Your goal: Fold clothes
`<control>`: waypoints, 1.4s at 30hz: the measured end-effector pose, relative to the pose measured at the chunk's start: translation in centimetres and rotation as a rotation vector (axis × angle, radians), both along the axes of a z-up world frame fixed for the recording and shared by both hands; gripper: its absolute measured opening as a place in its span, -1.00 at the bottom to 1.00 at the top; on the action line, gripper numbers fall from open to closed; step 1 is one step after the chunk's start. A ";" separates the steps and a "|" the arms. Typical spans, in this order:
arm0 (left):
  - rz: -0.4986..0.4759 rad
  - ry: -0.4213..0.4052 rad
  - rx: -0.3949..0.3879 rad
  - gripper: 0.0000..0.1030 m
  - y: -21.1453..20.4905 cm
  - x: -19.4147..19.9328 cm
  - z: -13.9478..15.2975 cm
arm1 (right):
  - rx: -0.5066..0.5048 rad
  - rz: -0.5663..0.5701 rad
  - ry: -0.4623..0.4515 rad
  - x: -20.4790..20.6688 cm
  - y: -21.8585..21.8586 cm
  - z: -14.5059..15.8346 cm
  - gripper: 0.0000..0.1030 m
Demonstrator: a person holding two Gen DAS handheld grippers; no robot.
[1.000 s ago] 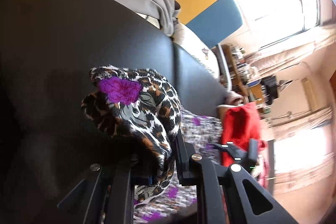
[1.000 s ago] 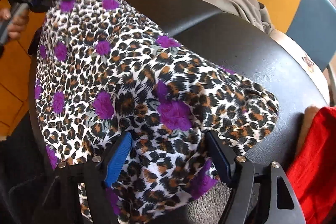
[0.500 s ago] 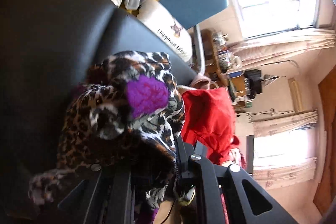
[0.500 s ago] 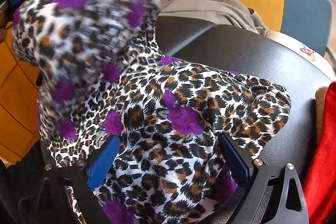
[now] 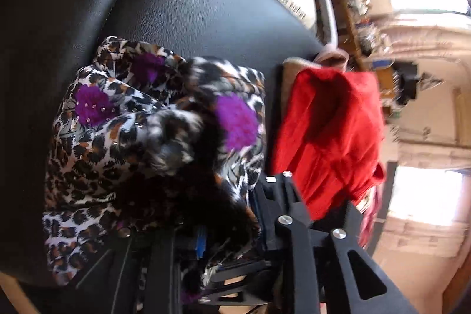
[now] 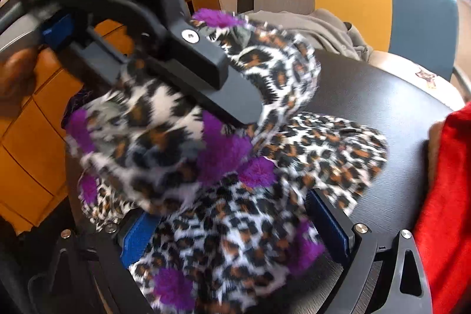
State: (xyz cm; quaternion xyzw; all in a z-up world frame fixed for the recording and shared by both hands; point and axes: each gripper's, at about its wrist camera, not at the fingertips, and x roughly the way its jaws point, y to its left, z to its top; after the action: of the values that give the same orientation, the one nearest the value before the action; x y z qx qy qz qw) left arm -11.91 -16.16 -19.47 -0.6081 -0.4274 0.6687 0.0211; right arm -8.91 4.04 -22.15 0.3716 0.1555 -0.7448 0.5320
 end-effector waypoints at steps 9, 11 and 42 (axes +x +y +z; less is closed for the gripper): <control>-0.142 0.007 0.010 -0.41 2.3 -1.3 2.8 | -0.025 -0.076 -0.005 1.4 6.0 2.6 0.88; -0.135 0.054 0.023 -0.40 1.5 -0.8 3.9 | -0.025 -0.079 -0.001 2.2 6.7 3.1 0.88; -0.006 0.448 -0.103 -0.35 -9.3 18.0 -3.0 | 0.005 -0.087 -0.068 8.0 2.3 6.1 -0.84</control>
State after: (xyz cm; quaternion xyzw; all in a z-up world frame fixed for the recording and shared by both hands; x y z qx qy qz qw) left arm 6.12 -25.50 -22.47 -0.4459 -0.3755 0.8079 0.0865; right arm -0.87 6.32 -16.02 0.4043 0.1228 -0.7538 0.5032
